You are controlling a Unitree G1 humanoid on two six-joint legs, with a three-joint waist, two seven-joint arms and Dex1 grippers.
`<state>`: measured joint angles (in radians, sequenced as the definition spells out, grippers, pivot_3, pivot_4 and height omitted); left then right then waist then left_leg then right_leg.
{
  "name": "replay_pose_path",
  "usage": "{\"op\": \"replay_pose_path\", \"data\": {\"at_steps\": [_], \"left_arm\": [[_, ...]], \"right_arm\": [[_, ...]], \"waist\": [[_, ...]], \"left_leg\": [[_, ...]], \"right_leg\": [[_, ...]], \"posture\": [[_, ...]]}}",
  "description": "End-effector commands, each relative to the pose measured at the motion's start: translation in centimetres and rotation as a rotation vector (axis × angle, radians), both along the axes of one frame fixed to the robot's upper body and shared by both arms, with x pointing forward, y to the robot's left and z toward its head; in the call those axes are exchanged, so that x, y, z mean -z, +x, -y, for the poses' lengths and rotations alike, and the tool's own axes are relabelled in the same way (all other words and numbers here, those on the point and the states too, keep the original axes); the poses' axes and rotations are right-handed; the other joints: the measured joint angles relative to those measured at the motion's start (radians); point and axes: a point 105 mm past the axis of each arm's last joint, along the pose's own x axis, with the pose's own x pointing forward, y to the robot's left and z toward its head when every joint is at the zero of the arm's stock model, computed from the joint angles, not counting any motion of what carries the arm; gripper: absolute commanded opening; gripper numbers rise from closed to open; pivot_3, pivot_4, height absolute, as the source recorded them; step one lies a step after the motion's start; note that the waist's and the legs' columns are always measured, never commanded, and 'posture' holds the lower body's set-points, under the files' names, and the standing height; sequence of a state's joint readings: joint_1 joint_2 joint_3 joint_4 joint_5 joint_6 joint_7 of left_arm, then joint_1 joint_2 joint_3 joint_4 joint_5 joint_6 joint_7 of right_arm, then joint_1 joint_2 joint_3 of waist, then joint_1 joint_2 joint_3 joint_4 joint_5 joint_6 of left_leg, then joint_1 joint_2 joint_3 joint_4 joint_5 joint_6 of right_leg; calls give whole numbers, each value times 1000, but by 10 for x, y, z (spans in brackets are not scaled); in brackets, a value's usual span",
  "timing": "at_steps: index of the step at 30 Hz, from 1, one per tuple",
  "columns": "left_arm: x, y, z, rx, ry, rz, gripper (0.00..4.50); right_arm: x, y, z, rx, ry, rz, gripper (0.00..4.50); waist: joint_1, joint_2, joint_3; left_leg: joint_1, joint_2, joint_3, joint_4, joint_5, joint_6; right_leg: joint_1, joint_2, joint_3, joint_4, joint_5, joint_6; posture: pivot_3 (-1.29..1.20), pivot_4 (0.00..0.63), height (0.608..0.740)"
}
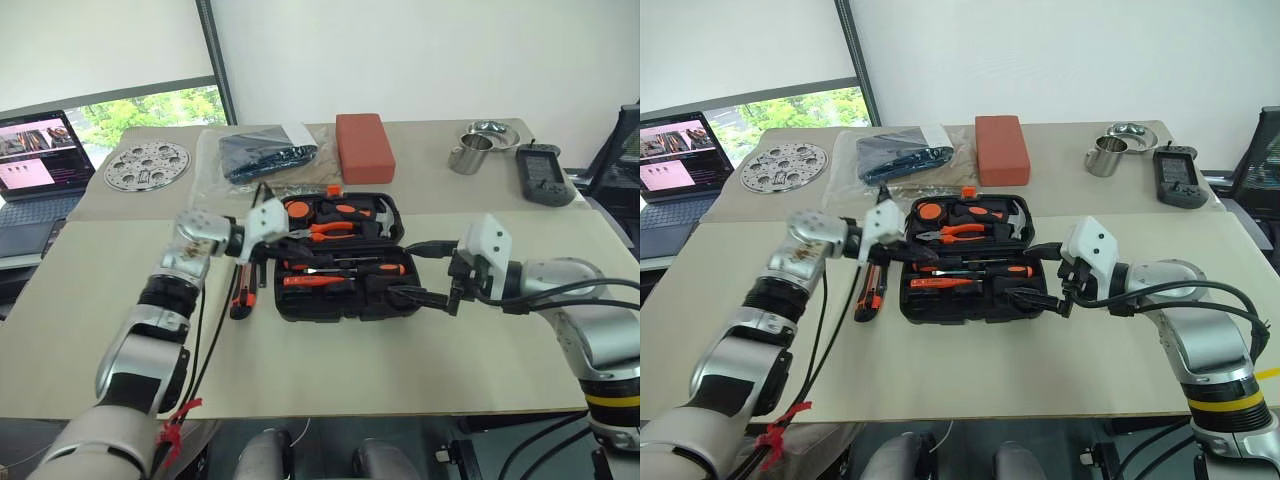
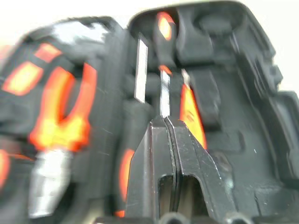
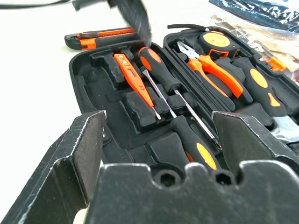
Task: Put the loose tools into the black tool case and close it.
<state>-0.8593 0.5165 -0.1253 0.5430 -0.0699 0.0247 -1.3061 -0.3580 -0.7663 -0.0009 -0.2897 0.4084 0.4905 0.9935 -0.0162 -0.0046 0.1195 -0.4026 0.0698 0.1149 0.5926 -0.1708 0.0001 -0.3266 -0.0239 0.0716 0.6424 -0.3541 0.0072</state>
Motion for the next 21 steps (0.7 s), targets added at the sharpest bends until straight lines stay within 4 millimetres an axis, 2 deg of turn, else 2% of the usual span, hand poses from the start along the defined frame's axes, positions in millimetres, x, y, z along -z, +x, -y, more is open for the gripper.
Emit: {"op": "replay_pose_path", "data": {"at_steps": [1,3,6,9,12,17,21], "left_arm": [[-12,-6,-20,-126,-47,14,546],[-14,-9,-37,-258,-75,19,1083],[-15,-14,-57,-433,-106,16,2243],[4,-33,-74,-647,-97,-38,3277],[27,-47,-72,-814,-133,-101,4421],[61,-55,-73,-1059,-98,-115,4421],[75,-55,-71,-1141,-111,-154,4421]], "right_arm": [[-13,0,-8,-33,33,45,4199],[-13,0,-11,-40,39,45,4199],[-12,-1,-11,-46,39,42,4199],[-12,-1,-14,-61,51,38,4199],[-15,-1,-19,-89,68,38,4199],[-18,-1,-26,-127,74,39,4199],[-18,0,-26,-133,67,38,4199]], "waist": [[-2,0,0],[-2,0,0],[2,0,0],[4,0,0],[6,0,0],[10,-1,1],[9,-1,0]], "left_leg": [[1,0,0,0,0,0],[1,0,0,0,0,0],[1,2,-1,0,0,0],[1,2,-1,0,0,0],[3,1,-1,0,-1,1],[4,0,-3,0,0,1],[5,0,-4,0,0,1]], "right_leg": [[0,0,0,0,0,0],[1,0,0,1,0,0],[1,0,0,1,0,0],[1,-1,0,1,0,0],[4,-2,0,0,0,0],[7,-2,0,-1,0,0],[7,-2,1,-1,0,0]], "posture": [[0,150,740],[0,150,740],[0,150,740],[0,150,740],[0,150,740],[0,150,740],[0,150,740]]}}
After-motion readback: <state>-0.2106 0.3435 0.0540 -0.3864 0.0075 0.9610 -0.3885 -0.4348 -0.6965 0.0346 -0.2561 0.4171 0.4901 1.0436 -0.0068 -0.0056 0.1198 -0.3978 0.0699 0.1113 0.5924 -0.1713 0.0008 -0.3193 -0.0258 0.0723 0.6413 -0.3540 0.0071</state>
